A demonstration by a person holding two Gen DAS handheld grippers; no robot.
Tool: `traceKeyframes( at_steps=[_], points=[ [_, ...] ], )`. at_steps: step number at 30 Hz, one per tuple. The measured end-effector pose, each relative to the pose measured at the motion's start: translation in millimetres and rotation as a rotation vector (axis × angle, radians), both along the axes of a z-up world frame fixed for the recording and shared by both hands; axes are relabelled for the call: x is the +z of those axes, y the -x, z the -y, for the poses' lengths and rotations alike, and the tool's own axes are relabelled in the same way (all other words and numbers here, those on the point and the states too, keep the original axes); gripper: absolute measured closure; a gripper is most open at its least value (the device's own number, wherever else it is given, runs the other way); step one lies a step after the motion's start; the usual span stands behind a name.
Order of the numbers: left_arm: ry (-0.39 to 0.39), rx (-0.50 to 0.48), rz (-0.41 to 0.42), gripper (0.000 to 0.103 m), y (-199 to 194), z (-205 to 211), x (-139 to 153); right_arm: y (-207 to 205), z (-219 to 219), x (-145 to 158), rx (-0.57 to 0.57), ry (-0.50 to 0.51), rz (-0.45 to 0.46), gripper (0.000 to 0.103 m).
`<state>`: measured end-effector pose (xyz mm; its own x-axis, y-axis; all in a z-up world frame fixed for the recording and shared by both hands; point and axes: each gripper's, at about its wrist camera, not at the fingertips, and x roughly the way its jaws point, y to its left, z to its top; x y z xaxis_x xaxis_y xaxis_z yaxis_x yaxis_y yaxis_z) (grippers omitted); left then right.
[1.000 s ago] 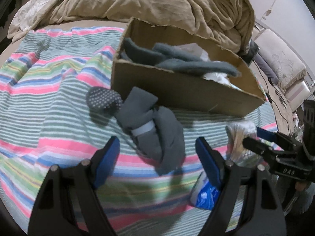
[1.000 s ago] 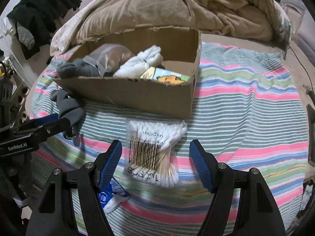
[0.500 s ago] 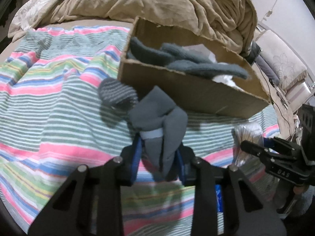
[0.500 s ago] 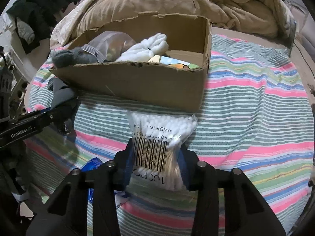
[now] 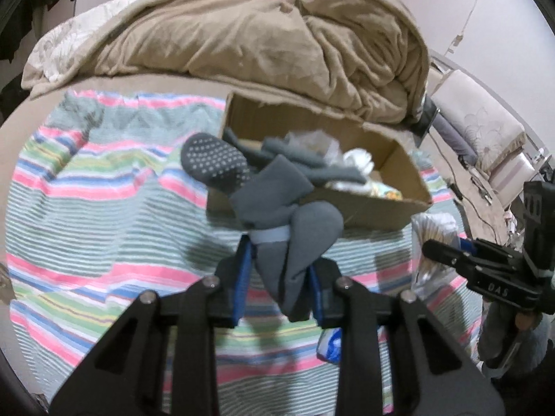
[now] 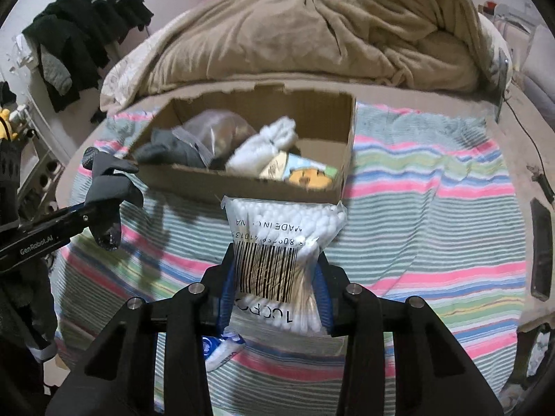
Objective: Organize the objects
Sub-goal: 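Place the glove and cotton swab bag into the box and open both tools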
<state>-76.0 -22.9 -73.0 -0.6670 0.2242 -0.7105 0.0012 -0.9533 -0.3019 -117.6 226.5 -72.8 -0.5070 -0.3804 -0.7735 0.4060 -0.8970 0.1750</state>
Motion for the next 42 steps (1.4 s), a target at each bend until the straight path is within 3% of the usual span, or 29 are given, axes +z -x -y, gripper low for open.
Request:
traceKeyframes(
  at_steps=[11,19,29,42],
  points=[
    [0.014,-0.007,-0.103,0.073,2,9,45,10,0,32,-0.012,0.02,-0.064,0.062],
    [0.039,-0.021,-0.143,0.073,19,12,61,29,6,43,-0.014,0.039,-0.084,0.062],
    [0.083,-0.053,-0.133,0.073,51,10,57,57,16,45,-0.01,0.045,-0.093,0.062],
    [0.131,-0.092,-0.063,0.072,107,0,19,95,19,25,-0.038,0.081,-0.042,0.062]
  ],
)
